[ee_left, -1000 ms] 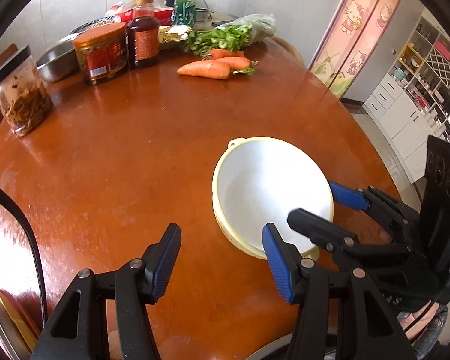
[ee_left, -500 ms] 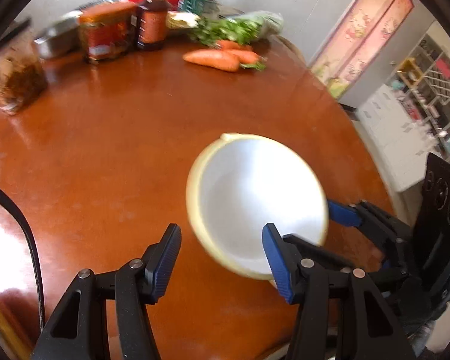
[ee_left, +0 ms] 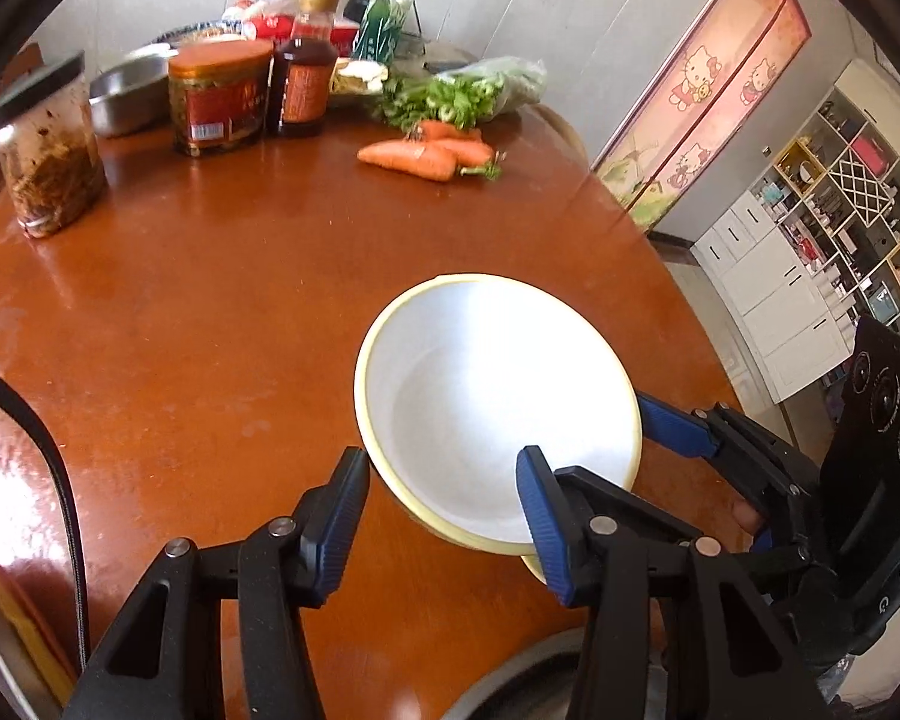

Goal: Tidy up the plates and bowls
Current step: 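Lift the yellow bowl with the right tool over the steel basin, then lower the yellow bowl into the deep steel bowl with the right tool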

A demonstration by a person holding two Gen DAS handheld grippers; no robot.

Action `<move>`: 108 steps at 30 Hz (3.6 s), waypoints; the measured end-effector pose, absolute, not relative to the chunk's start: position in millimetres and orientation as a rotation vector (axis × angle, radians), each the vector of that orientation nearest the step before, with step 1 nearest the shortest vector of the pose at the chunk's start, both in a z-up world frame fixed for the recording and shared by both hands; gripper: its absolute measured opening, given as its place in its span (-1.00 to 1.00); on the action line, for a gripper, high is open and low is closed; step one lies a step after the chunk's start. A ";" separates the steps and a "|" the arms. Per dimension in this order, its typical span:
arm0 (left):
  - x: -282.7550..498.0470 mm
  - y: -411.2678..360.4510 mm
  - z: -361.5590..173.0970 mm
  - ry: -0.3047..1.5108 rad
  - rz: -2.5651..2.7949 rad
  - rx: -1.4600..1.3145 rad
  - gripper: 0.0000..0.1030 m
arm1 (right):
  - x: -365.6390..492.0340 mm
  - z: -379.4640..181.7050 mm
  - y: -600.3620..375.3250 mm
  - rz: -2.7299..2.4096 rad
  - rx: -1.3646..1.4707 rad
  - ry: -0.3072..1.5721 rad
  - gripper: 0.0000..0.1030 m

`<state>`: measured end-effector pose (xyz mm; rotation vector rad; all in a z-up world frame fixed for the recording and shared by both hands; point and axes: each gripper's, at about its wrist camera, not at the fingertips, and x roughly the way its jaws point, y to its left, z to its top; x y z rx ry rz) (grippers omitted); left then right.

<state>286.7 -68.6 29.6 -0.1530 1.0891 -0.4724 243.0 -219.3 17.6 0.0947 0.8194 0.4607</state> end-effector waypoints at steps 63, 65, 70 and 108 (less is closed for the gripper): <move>106.2 -61.4 48.5 0.894 -0.418 -0.070 0.00 | 68.4 35.1 -202.3 0.538 0.018 0.712 0.29; 106.1 -60.7 46.5 0.898 -0.417 -0.071 0.00 | 68.5 33.5 -201.3 0.536 0.014 0.713 0.29; 104.7 -60.1 44.8 0.901 -0.423 -0.072 0.00 | 66.8 31.8 -200.9 0.538 0.016 0.716 0.29; 91.9 -49.6 45.6 0.888 -0.379 -0.075 0.05 | 65.4 32.1 -210.7 0.499 0.036 0.717 0.42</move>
